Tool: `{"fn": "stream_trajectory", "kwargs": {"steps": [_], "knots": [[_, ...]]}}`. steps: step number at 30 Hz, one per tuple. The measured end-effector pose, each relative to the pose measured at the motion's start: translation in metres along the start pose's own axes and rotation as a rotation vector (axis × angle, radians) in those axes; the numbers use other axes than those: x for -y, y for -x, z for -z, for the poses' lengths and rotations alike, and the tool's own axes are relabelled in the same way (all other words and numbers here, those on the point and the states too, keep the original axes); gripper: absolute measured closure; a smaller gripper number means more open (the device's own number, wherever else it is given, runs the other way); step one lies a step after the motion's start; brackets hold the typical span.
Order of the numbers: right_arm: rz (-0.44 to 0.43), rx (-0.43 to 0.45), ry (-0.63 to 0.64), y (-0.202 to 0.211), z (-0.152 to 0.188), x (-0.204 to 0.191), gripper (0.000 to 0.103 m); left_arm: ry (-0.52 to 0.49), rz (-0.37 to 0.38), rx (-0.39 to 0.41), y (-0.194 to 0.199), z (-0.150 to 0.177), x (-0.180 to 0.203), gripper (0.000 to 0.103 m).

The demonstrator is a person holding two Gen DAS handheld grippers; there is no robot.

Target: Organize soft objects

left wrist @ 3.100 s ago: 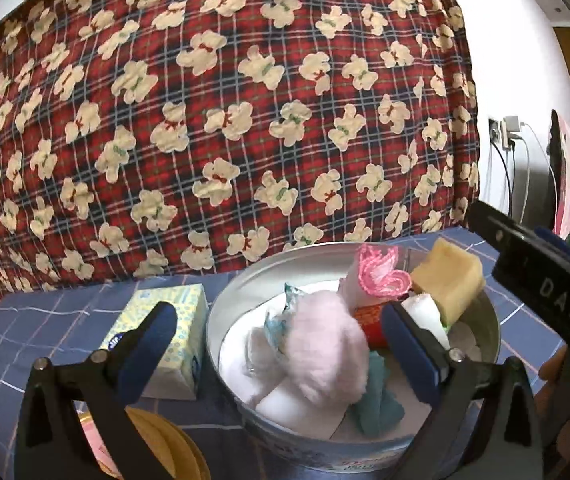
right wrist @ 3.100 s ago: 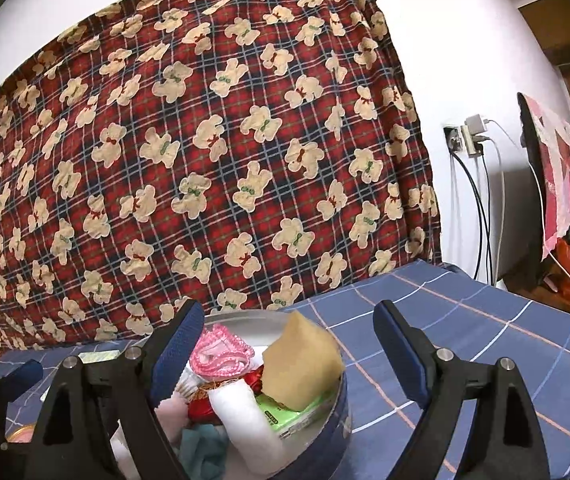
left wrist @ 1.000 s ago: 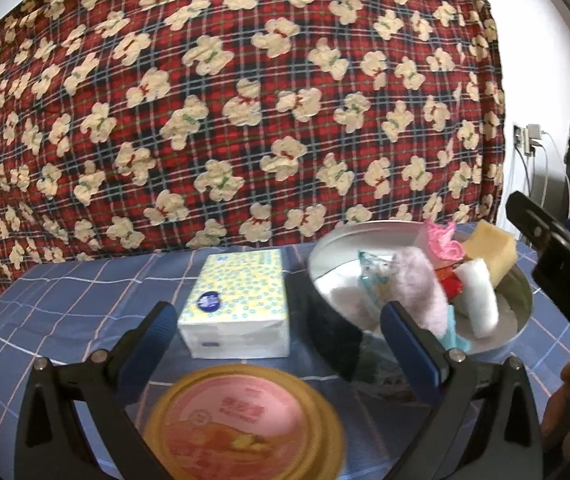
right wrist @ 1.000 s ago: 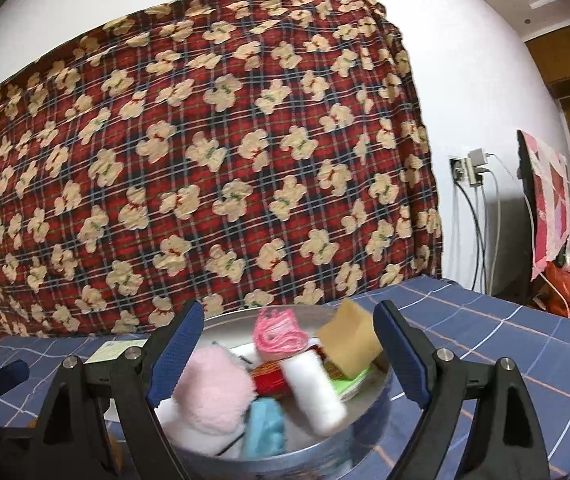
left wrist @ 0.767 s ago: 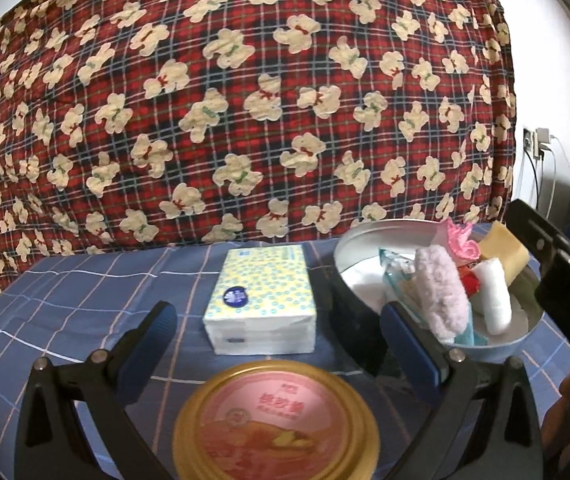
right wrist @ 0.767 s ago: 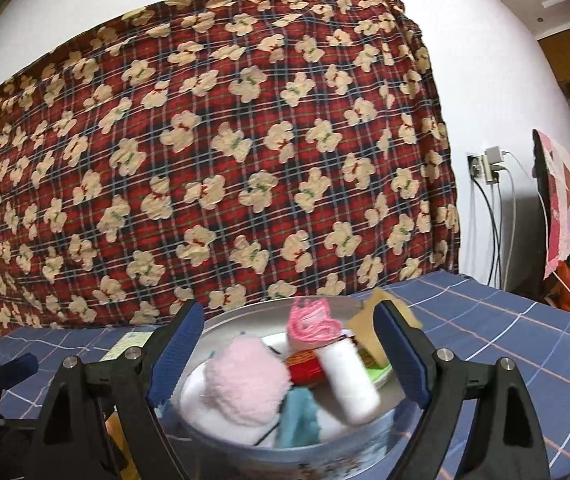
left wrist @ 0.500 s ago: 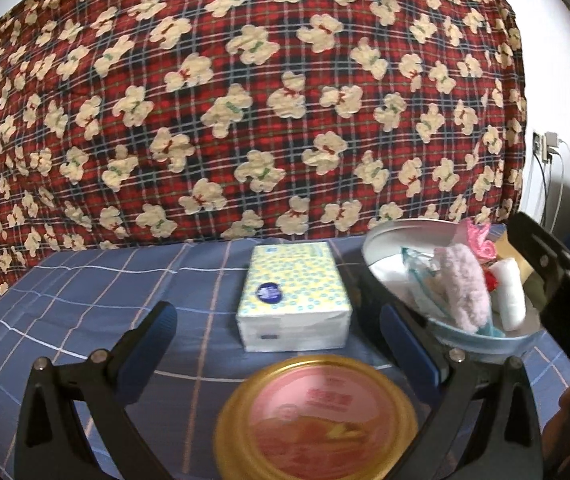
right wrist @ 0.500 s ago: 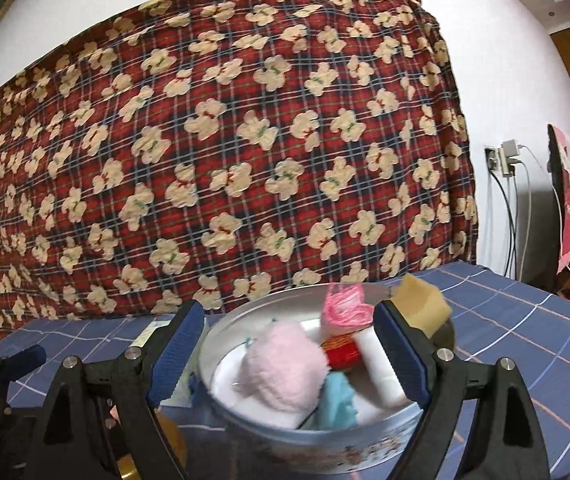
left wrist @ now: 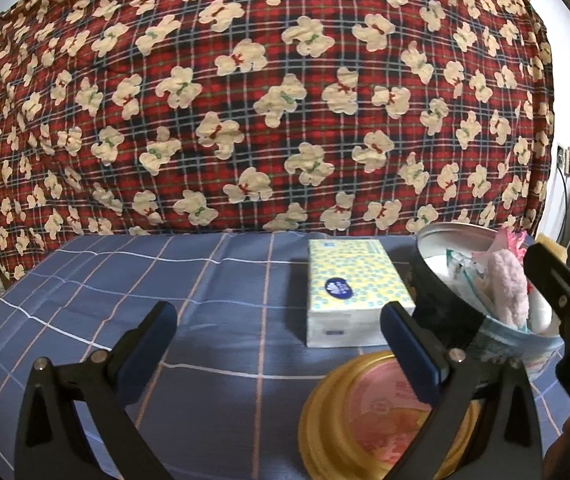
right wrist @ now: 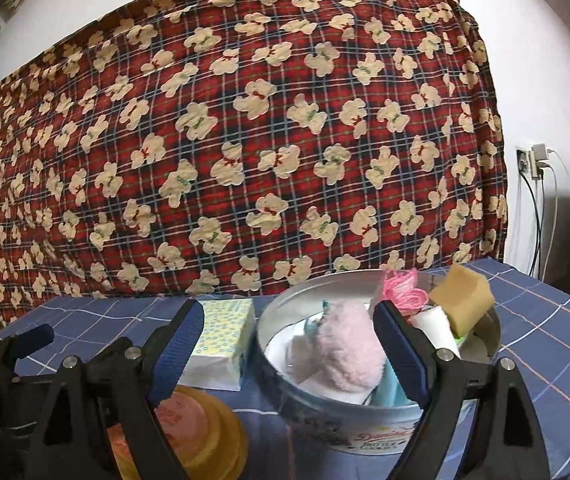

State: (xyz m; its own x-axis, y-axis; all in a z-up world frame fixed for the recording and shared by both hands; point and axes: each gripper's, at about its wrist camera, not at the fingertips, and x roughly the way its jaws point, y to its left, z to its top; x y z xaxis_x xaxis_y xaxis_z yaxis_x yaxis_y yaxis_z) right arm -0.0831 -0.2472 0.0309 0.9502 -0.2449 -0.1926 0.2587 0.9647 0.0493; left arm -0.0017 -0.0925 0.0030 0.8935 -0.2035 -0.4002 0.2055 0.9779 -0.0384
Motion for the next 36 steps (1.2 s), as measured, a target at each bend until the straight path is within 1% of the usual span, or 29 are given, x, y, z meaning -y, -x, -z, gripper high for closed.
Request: {"fn": "stream_trajectory", "kwargs": {"steps": [7,11,14,16,18,19,22,25,28,31,33,36], "knots": [[-0.016,0.002,0.013,0.002,0.001,-0.008,0.015,0.008,-0.016,-0.008,-0.003,0.0,-0.013,0.0],[-0.013,0.023,0.008,0.006,0.0,-0.007,0.015,0.016,-0.029,-0.013,-0.004,0.0,-0.021,0.0],[0.027,0.052,0.006,0.013,-0.002,-0.001,0.015,0.038,-0.021,-0.012,-0.003,0.0,-0.027,0.0],[0.062,0.076,0.018,0.019,-0.003,0.005,0.015,0.048,0.006,0.0,0.001,-0.001,-0.024,0.0],[0.114,0.101,0.039,0.026,-0.005,0.013,0.012,0.032,0.039,0.017,0.005,-0.002,-0.016,0.0],[0.133,0.11,0.042,0.029,-0.007,0.018,0.009,0.022,0.047,0.025,0.008,-0.002,-0.01,0.0],[0.159,0.136,0.027,0.038,-0.01,0.035,0.007,-0.023,0.08,0.04,0.015,-0.005,0.009,0.0],[0.182,0.136,0.038,0.045,-0.014,0.047,0.007,-0.045,0.11,0.052,0.023,-0.009,0.027,0.0],[0.204,0.141,0.07,0.049,-0.015,0.056,0.007,-0.045,0.126,0.063,0.029,-0.012,0.041,0.0],[0.241,0.172,0.091,0.055,-0.013,0.07,0.007,-0.032,0.149,0.064,0.032,-0.012,0.055,0.0],[0.25,0.177,0.089,0.057,-0.013,0.078,0.007,-0.028,0.159,0.062,0.032,-0.012,0.066,0.0],[0.252,0.191,0.043,0.06,-0.013,0.091,0.006,-0.037,0.171,0.061,0.033,-0.011,0.081,0.0]]}}
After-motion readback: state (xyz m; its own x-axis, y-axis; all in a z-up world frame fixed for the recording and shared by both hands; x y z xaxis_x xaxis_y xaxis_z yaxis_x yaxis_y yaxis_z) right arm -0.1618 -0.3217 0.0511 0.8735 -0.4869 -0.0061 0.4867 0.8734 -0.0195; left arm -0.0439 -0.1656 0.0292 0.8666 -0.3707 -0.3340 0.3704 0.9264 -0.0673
